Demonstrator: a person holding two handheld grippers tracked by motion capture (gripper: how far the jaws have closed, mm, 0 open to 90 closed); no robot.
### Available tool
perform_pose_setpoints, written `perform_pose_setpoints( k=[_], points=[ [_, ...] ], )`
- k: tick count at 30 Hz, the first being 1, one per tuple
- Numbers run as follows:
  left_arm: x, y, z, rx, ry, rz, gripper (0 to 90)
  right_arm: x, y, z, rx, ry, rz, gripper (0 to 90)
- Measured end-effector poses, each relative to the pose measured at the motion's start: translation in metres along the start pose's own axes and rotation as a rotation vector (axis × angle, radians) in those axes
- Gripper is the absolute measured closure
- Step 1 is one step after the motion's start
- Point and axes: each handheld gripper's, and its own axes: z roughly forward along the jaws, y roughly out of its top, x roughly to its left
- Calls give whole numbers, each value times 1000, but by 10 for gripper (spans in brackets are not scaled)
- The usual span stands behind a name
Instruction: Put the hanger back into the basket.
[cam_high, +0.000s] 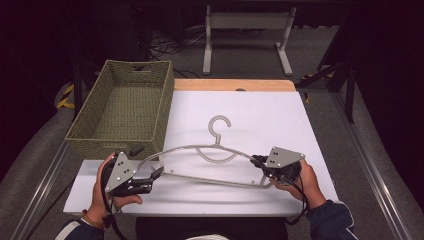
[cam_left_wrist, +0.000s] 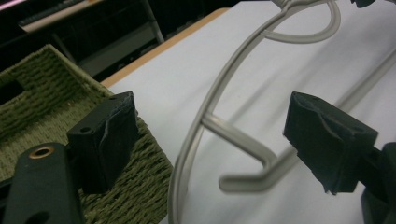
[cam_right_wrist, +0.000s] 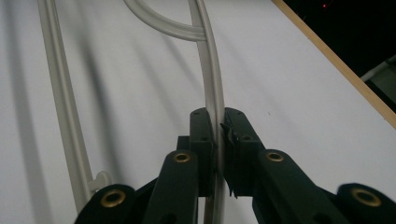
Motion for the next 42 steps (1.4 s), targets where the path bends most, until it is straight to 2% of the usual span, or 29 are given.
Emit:
perform_pose_setpoints(
  k=[2, 5, 10, 16, 18, 22, 23, 26, 29, 33, 34, 41, 42],
  points=[
    [-1, 1, 5, 20, -1, 11, 200, 4, 2, 4, 4, 2, -20, 830],
    [-6, 2, 17, 78, -6, 37, 221, 10, 7, 8, 11, 16, -58, 829],
    [-12, 2, 37, 193, -19, 94, 305, 18, 15, 13, 23, 16, -92, 829],
    [-13, 5, 53, 276, -18, 129, 462, 22, 23, 18, 38, 7, -118, 828],
    [-14, 6, 58, 285, -21, 146, 530, 23, 27, 20, 46, -2, -121, 828],
    [-15, 10, 67, 301, -20, 168, 564, 25, 32, 21, 54, -9, -135, 828],
    [-17, 12, 72, 318, -18, 175, 627, 26, 35, 21, 56, -12, -145, 828],
    [-18, 14, 76, 324, -30, 194, 687, 27, 37, 22, 56, -12, -154, 827],
    [-21, 17, 80, 330, -34, 224, 708, 28, 39, 22, 58, -15, -164, 826],
    [-22, 20, 83, 339, -34, 224, 748, 26, 39, 22, 66, -17, -159, 823],
    [-22, 21, 84, 339, -38, 235, 752, 25, 39, 22, 66, -14, -153, 821],
    [-27, 27, 88, 365, -51, 296, 780, 19, 41, 19, 63, -67, -143, 788],
    [-28, 27, 88, 372, -52, 292, 786, 18, 42, 18, 57, -87, -134, 776]
  ],
)
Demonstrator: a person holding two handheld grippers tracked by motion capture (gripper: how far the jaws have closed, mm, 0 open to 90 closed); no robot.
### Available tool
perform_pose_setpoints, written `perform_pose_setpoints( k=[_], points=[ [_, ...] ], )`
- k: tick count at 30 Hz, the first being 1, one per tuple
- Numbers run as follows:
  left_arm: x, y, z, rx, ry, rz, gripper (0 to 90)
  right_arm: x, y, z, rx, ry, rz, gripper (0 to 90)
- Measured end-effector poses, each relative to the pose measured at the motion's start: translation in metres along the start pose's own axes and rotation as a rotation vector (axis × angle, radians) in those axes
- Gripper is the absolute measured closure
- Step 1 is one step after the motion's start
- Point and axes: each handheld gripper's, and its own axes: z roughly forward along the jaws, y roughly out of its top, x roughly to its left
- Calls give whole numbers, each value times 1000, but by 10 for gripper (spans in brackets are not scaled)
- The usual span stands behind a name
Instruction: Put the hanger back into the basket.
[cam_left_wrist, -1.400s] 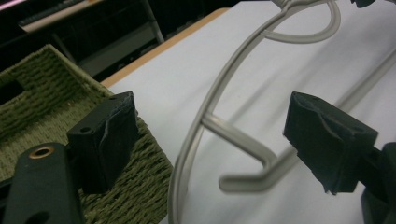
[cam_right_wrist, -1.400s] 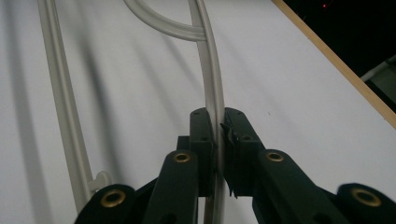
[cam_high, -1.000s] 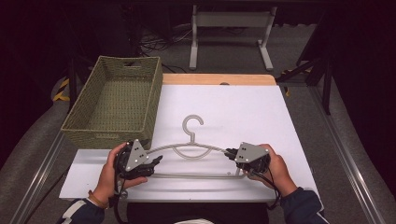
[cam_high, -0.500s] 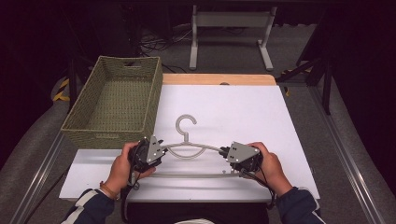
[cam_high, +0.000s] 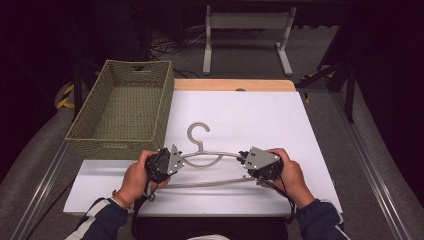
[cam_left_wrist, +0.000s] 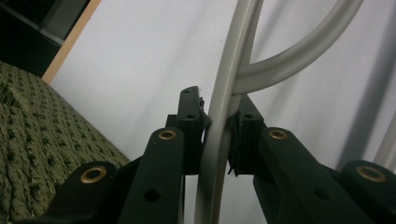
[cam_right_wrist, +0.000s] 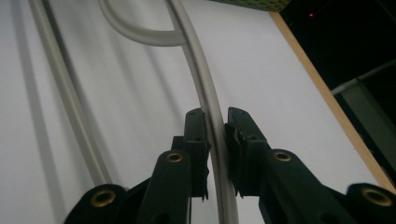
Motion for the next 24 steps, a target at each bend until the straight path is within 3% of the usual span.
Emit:
perform_pose_setpoints(
  k=[4, 8, 10, 12, 14, 18, 20, 23, 24],
  points=[
    [0, 3, -1, -14, -18, 22, 805, -5, 1, -1, -27, -50, 36, 730],
    [2, 3, -4, -55, -29, 2, 809, -9, 3, -2, -57, -81, 72, 685],
    [4, 3, -4, -68, -30, -4, 810, -11, 3, -4, -80, -103, 92, 599],
    [9, 2, -6, -93, -46, -43, 811, -12, 3, -5, -88, -117, 107, 575],
    [13, 0, -6, -113, -52, -70, 811, -16, 0, -11, -125, -161, 148, 474],
    [21, -2, -9, -162, -78, -144, 811, -22, -11, -29, -201, -226, 224, 386],
    [24, -3, -11, -174, -67, -156, 813, -22, -19, -39, -223, -249, 252, 349],
    [26, -3, -13, -182, -74, -165, 814, -21, -30, -44, -229, -250, 293, 306],
    [27, -3, -14, -189, -68, -166, 815, -20, -38, -44, -229, -239, 328, 293]
  ],
)
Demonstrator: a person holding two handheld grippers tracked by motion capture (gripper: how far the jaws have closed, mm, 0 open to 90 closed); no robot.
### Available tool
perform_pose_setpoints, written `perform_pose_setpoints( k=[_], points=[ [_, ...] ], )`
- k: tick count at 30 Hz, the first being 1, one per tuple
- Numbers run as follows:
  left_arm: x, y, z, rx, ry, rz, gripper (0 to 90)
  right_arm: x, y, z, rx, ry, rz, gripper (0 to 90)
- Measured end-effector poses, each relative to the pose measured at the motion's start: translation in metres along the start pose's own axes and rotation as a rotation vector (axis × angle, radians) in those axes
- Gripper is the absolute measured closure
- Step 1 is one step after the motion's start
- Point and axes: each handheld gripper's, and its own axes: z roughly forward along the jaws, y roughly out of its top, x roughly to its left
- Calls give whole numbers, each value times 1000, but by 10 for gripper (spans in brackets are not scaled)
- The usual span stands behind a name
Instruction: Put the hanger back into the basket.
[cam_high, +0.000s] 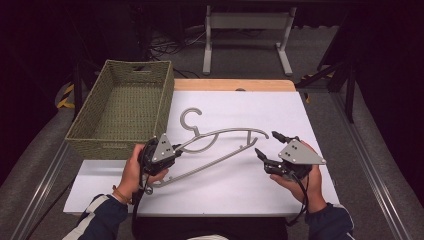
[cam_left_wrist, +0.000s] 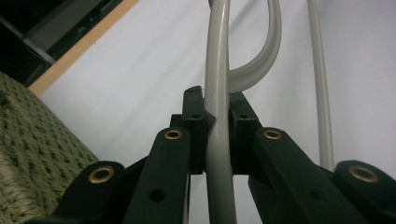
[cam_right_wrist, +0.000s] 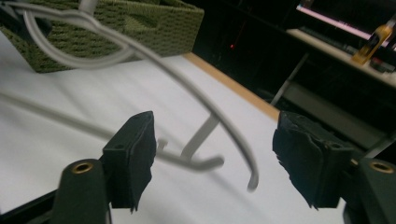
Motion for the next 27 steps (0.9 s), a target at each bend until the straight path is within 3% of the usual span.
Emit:
perform_pose_setpoints(
  k=[4, 9, 17, 27],
  points=[
    [4, 4, -4, -29, 3, -22, 815, -1, -25, 3, 87, 26, 33, 261],
    [17, 10, -11, -81, 26, -58, 815, 2, -41, 11, 168, 37, 30, 240],
    [39, 17, -26, -168, 57, -134, 816, 5, -42, 14, 179, 57, 8, 222],
    [81, 14, -57, -227, 159, -249, 816, 8, -47, 22, 222, 98, -3, 219]
  ],
)
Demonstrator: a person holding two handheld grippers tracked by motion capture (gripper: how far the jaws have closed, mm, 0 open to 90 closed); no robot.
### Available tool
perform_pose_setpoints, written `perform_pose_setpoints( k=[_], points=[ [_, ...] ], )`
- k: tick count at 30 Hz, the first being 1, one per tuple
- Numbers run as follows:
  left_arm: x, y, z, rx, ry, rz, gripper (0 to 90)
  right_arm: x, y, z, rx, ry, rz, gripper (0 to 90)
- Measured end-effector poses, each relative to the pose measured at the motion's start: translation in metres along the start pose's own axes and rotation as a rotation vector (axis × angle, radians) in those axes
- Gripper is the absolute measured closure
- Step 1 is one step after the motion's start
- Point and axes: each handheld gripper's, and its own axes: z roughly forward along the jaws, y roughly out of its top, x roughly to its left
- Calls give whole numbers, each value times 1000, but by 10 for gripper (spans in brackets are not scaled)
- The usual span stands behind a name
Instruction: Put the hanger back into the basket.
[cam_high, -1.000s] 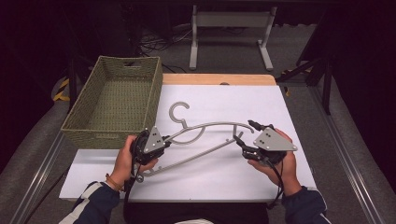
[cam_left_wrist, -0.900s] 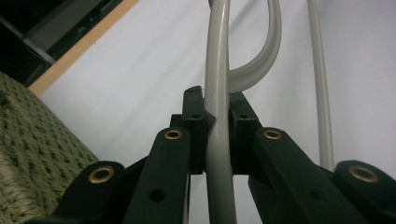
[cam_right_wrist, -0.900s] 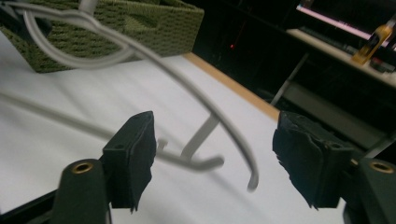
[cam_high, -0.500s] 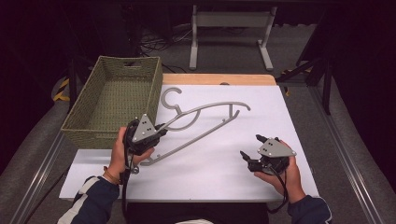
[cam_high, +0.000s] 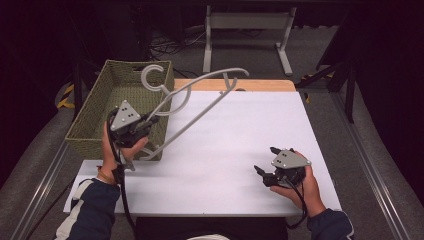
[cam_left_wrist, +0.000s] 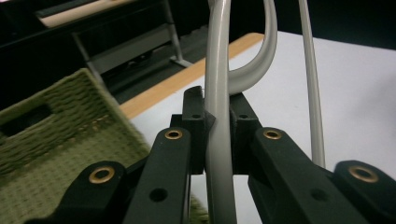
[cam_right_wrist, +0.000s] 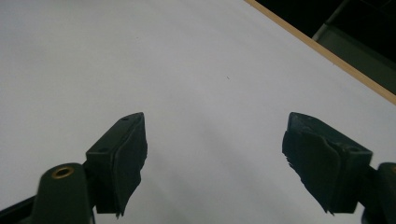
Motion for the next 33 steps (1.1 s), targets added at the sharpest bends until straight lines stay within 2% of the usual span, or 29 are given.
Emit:
perform_pose_setpoints(
  k=[3, 5, 10, 17, 20, 21, 23, 26, 32, 33],
  points=[
    [14, 5, -7, -6, 22, -17, 816, 0, 0, 2, 8, 5, -1, 219],
    [18, 7, -9, -5, 28, -20, 816, 0, -1, 2, 11, 6, -2, 219],
    [41, 13, -17, -4, 52, -70, 816, 2, -1, 5, 23, 17, -3, 218],
    [79, 9, -15, 82, 131, -98, 816, 4, -4, 10, 49, 41, -7, 216],
    [93, 7, -16, 84, 149, -105, 816, 4, -5, 13, 57, 49, -10, 216],
    [93, 7, -16, 84, 149, -105, 816, 4, -5, 13, 57, 49, -10, 216],
    [102, 5, -16, 72, 157, -113, 815, 5, -5, 13, 61, 52, -9, 217],
    [111, 4, -13, 83, 158, -119, 815, 5, -4, 14, 66, 57, -10, 216],
    [120, -7, 3, 155, 200, -108, 815, 9, -4, 16, 73, 66, -26, 216],
    [121, -9, 5, 162, 199, -116, 815, 9, -4, 17, 79, 69, -29, 216]
  ],
)
